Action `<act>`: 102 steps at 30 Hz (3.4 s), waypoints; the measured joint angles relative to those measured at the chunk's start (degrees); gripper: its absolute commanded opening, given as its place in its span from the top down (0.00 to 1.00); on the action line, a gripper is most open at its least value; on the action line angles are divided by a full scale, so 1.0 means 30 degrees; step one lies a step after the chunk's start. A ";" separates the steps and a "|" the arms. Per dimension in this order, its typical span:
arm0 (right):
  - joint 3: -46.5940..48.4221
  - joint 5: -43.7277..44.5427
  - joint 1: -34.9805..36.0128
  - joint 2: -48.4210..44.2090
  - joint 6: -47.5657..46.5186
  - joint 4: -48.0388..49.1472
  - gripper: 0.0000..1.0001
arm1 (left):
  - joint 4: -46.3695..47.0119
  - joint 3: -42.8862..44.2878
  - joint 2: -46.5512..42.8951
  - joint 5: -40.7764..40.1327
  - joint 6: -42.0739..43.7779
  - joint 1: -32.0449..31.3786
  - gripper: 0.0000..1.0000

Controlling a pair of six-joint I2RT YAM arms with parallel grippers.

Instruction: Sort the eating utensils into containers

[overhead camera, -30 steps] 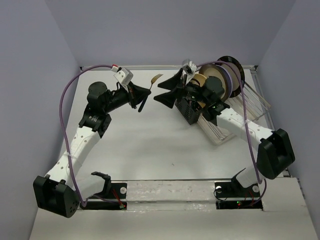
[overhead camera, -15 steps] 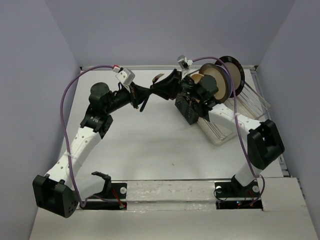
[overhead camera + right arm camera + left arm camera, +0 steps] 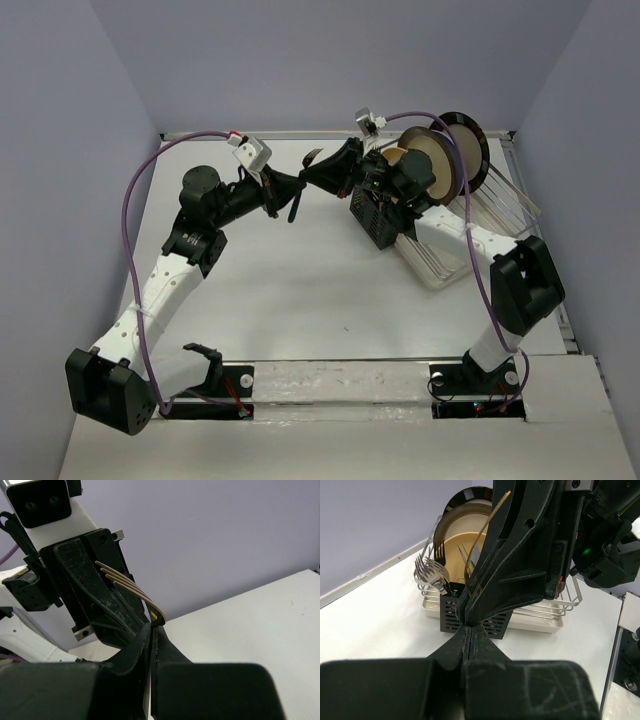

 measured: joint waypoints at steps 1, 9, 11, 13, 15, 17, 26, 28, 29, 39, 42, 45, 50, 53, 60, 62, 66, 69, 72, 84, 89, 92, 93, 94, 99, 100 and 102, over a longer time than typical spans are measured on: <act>-0.0007 -0.0022 0.0000 0.0000 0.0007 0.0000 1.00 | 0.0000 0.0000 0.0000 0.0000 0.0007 0.0000 0.99; -0.0007 0.2769 0.0095 -0.0845 -0.2994 -0.3118 1.00 | -0.0889 -0.0007 0.0226 -0.1552 0.0758 -0.0350 0.01; -0.0007 0.4772 0.0117 -0.1566 -0.4860 -0.4845 1.00 | -0.1355 -0.0007 0.0364 -0.2943 0.1319 -0.0401 0.01; 0.0029 0.7337 0.0124 -0.2463 -0.6936 -0.6506 1.00 | -0.1698 -0.0138 0.0503 -0.4685 0.1916 -0.0437 0.01; 0.0393 0.9857 0.0124 -0.3096 -0.9012 -0.7919 1.00 | -0.1858 -0.0546 0.0641 -0.6958 0.2688 -0.0430 0.01; 0.0918 1.1650 0.0124 -0.3220 -1.0593 -0.8663 1.00 | -0.1967 -0.1078 0.0903 -0.9158 0.3410 -0.0430 0.01; 0.1464 1.7005 0.0117 -0.1712 -1.4914 -1.0360 1.00 | -0.1625 -0.4160 0.2375 -1.4243 0.5282 0.0000 0.01; 0.1494 1.7668 0.0124 -0.1056 -1.5307 -1.0652 1.00 | -0.1428 -0.4685 0.2441 -1.4579 0.5428 0.0189 0.01; 0.1494 1.7930 0.0124 -0.0794 -1.5460 -1.0848 1.00 | -0.1326 -0.4823 0.2455 -1.4659 0.5472 0.0233 0.01; 0.1399 1.8717 0.0124 -0.0146 -1.5365 -1.1336 1.00 | 0.0131 -0.5865 0.2688 -1.4899 0.5727 0.0903 0.01; 0.1078 1.8710 0.0124 -0.0146 -1.5038 -1.1395 1.00 | 0.0299 -0.5909 0.2812 -1.4899 0.5785 0.0933 0.01; 0.0692 1.8717 0.0124 -0.0146 -1.4761 -1.1686 1.00 | 0.0393 -0.5989 0.2812 -1.4892 0.5799 0.0969 0.01; 0.0503 1.8790 0.0124 -0.0138 -1.4506 -1.2539 1.00 | 0.0488 -0.5996 0.2812 -1.4863 0.5814 0.1042 0.01; 0.0503 1.8848 0.0124 -0.0131 -1.4404 -1.2815 1.00 | 0.0532 -0.5996 0.2812 -1.4863 0.5814 0.1042 0.01; 0.0474 1.9001 0.0117 0.0175 -1.4120 -1.2976 1.00 | 0.0539 -0.6003 0.2812 -1.4826 0.5858 0.1042 0.01; 0.0357 1.9030 0.0124 0.0248 -1.4032 -1.2968 1.00 | 0.0539 -0.6003 0.2812 -1.4790 0.5858 0.1042 0.01; 0.0000 1.9198 0.0087 0.0255 -1.3835 -1.3019 0.99 | 0.0539 -0.6003 0.2812 -1.4768 0.5865 0.1042 0.01; -0.0131 1.9424 0.0087 0.0255 -1.3639 -1.3085 0.80 | 0.0546 -0.6003 0.2812 -1.4724 0.5872 0.1042 0.01; -0.0138 1.9438 0.0087 0.0248 -1.3457 -1.3085 0.58 | 0.0546 -0.6003 0.2812 -1.4695 0.5872 0.1042 0.01; -0.0656 1.7930 0.0080 -0.1763 -1.3551 -1.4273 0.37 | 0.0546 -0.6003 0.2820 -1.4651 0.5931 0.1042 0.01; -0.0670 1.6604 0.0080 -0.4109 -1.3325 -1.5999 0.22 | 0.0750 -0.6222 0.2812 -1.4651 0.5996 0.1056 0.01; -0.1027 1.6575 0.0087 -0.6280 -1.2808 -1.7114 0.07 | 0.0816 -0.6615 0.2812 -1.4688 0.6098 0.1195 0.01; -0.1311 1.6779 0.0087 -0.7096 -1.2560 -1.7464 0.02 | 0.0816 -0.6739 0.2812 -1.4681 0.6164 0.1304 0.01; -0.1690 1.7070 0.0087 -0.7934 -1.2269 -1.7777 0.01 | 0.0816 -0.6805 0.2812 -1.4688 0.6207 0.1377 0.01; -0.4714 1.9161 -0.0364 -1.2750 -1.0397 -1.9292 0.00 | 0.0831 -0.7308 0.2339 -1.4681 0.6477 0.2098 0.01; -0.5289 1.9489 -0.0590 -1.3376 -1.0040 -1.9380 0.00 | 0.0852 -0.7461 0.2135 -1.4666 0.6543 0.2237 0.01; -0.6725 2.0436 -0.1020 -1.4666 -0.9151 -1.9759 0.00 | 0.0918 -0.7861 0.1581 -1.4644 0.6783 0.2477 0.01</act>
